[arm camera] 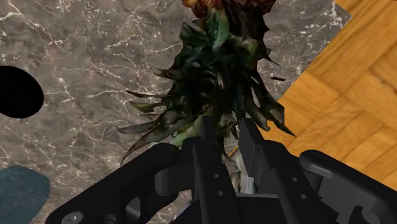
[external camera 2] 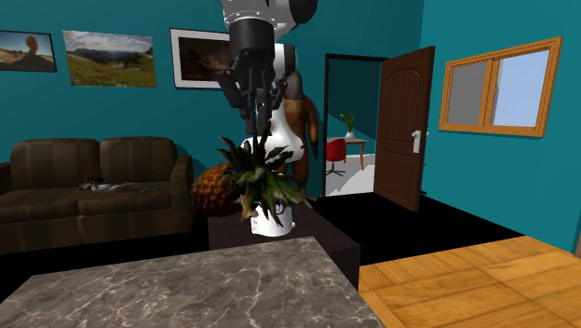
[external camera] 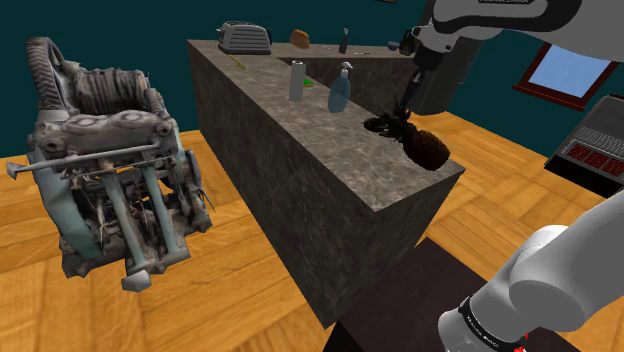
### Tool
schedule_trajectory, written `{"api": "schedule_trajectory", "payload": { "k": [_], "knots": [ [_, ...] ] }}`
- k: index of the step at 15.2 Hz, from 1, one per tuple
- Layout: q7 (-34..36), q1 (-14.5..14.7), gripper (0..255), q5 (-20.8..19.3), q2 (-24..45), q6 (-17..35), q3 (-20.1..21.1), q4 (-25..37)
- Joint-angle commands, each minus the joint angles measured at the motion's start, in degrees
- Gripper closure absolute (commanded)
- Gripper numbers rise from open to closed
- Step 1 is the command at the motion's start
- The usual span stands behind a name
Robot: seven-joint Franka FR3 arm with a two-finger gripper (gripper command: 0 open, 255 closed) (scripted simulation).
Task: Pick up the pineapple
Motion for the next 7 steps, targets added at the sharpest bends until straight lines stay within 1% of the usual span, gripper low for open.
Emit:
{"api": "schedule_trajectory", "payload": {
  "k": [1,5,7],
  "knots": [
    [0.0,0.0,255,0.1,0.1,-1.4,0.0,1.6],
    [-0.1,0.1,255,0.3,0.8,-4.6,0.0,5.4],
    [-0.1,0.1,255,0.3,0.8,-4.7,0.0,5.6]
  ]
}}
